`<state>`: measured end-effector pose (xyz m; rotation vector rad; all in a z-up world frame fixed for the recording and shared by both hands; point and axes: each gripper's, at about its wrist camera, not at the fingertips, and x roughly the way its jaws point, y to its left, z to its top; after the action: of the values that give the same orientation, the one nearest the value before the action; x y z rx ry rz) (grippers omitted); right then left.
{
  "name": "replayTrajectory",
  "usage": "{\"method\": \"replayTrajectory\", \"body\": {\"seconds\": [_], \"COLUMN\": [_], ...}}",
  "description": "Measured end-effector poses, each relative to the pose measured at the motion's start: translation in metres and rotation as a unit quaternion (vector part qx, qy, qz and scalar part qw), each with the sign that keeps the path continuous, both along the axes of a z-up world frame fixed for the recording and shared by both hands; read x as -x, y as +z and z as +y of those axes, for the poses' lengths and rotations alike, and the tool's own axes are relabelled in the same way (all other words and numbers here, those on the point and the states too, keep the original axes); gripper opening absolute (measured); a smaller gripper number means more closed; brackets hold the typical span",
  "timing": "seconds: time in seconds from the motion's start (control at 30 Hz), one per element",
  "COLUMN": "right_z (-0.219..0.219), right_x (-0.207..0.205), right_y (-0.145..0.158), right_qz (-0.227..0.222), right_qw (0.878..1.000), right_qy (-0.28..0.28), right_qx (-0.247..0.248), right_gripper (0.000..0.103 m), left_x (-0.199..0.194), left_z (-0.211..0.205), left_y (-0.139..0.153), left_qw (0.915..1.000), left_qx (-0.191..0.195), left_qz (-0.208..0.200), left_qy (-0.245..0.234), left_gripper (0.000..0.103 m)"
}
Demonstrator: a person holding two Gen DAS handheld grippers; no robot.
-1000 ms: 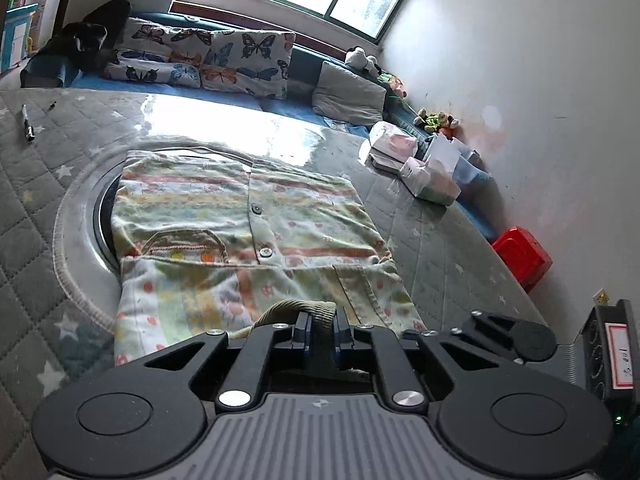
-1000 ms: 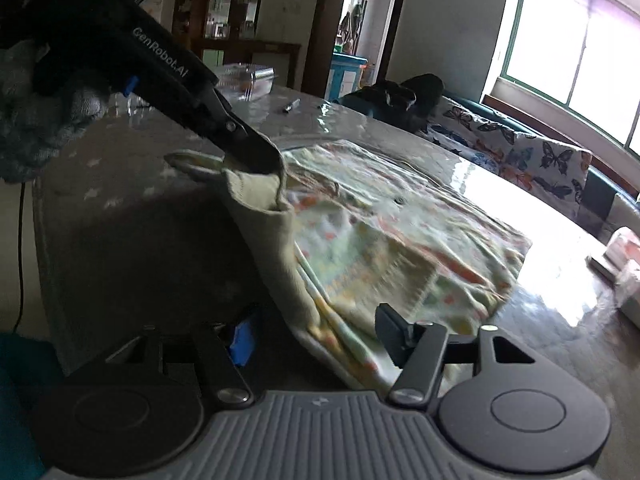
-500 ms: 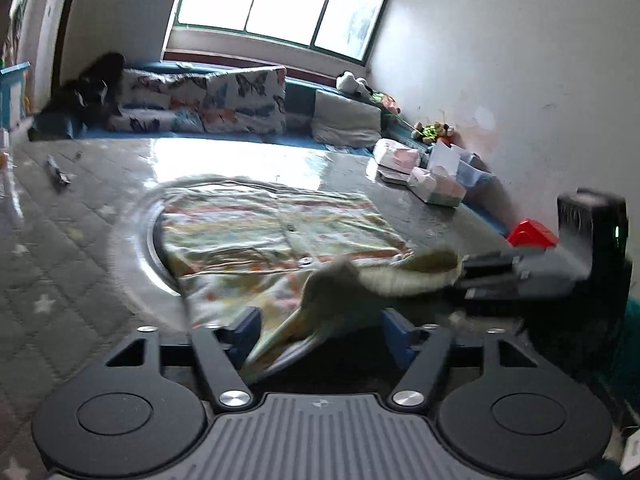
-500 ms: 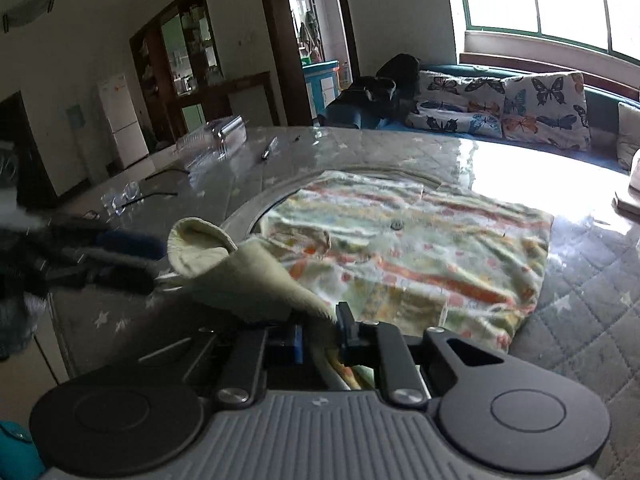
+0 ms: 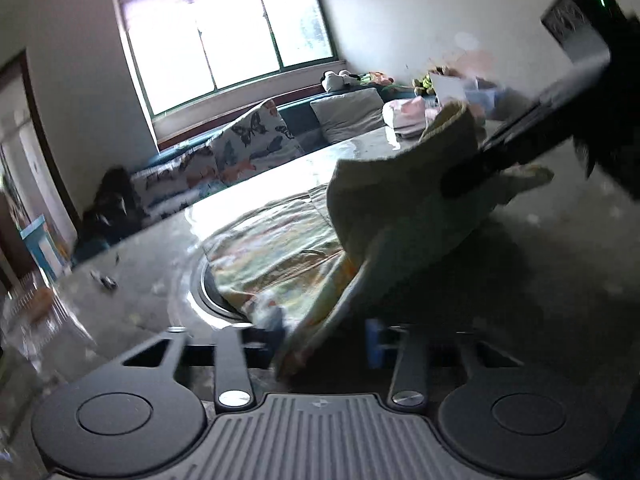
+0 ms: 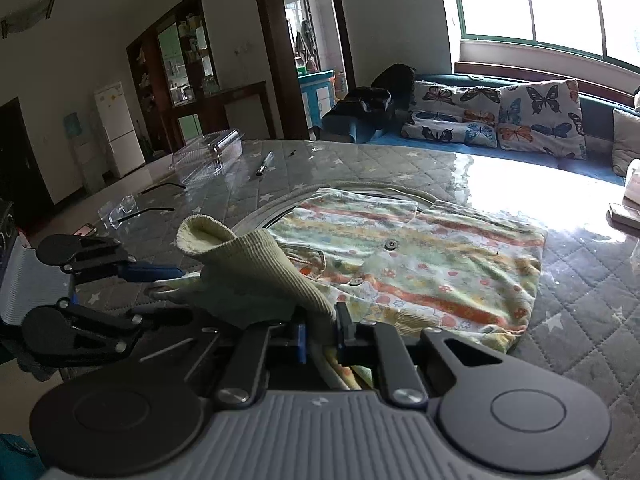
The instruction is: Fold clothes
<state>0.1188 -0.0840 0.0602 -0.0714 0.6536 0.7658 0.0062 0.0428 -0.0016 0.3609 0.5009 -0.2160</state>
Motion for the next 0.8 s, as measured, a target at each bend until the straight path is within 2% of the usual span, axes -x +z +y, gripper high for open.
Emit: {"method": "replayTrajectory", "body": {"seconds": [0.1,0.17,0.4,0.63,0.8], "right_z": [-0.003,-0.006,-0.031,-0.06,-0.068], "right_x": [0.003,0.009,0.04,0.1,0.118], "right_y": [0.001,0.003,0.02,0.039,0.04], "right_qz": [-0.003,-0.011,-0.029,-0.036,-0.027], "right_qw": [1.0,1.0,0.999,0.999,0.999], "right_qy": [-0.002,-0.002,0.006,0.033,0.036], "right_qx": [-0.006,-0.01,-0.019,-0.021,-0.015], "right_gripper": [0.01,0.009,0.008,0.008,0.008], "left_x": [-0.001,0.002,0.032,0.086,0.099], "left_z": [0.003,0.002,-0.008,-0.017,-0.026], "left_y": [0.004,0.008,0.032,0.056,0.059], "left_qw": [1.0,0.9999,0.9985,0.9953,0.9945], "left_qx": [0.007,0.015,0.043,0.078,0.079], "left_qz": [-0.002,-0.005,-0.013,-0.007,-0.003], "left_qy": [-0.001,-0.004,-0.033,-0.057,-0.07], "left_gripper": [0.012,0.008,0.007,0.007,0.007]}}
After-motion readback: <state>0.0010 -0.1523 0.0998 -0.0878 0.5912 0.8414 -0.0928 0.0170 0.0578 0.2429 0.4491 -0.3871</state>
